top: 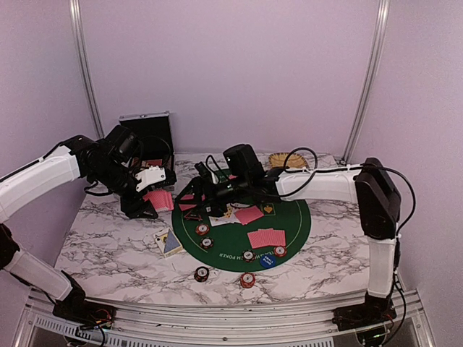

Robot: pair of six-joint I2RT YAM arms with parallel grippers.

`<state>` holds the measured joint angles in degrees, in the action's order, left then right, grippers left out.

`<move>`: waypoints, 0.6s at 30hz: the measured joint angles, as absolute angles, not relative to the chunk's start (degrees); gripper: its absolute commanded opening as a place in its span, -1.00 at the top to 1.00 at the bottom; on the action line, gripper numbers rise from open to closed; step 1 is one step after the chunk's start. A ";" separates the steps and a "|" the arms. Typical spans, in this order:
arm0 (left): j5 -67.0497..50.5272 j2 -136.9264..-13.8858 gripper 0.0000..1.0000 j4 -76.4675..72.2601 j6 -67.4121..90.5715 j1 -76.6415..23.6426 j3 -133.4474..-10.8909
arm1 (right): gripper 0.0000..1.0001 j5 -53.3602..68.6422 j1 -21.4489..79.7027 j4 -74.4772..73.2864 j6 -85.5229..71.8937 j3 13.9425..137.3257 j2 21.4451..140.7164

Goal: Distribute texas hold em gaming equipment

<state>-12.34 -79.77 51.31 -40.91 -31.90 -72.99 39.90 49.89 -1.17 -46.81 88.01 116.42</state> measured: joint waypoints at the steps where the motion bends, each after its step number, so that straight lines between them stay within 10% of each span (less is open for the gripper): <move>1: -12.34 -79.79 1.00 51.31 -40.91 -31.90 -72.99 | -0.98 40.49 50.39 0.56 -48.27 88.20 117.01; 18: -12.34 -79.77 1.00 51.31 -40.91 -31.90 -73.01 | -0.98 45.15 53.25 20.91 -62.17 90.56 124.18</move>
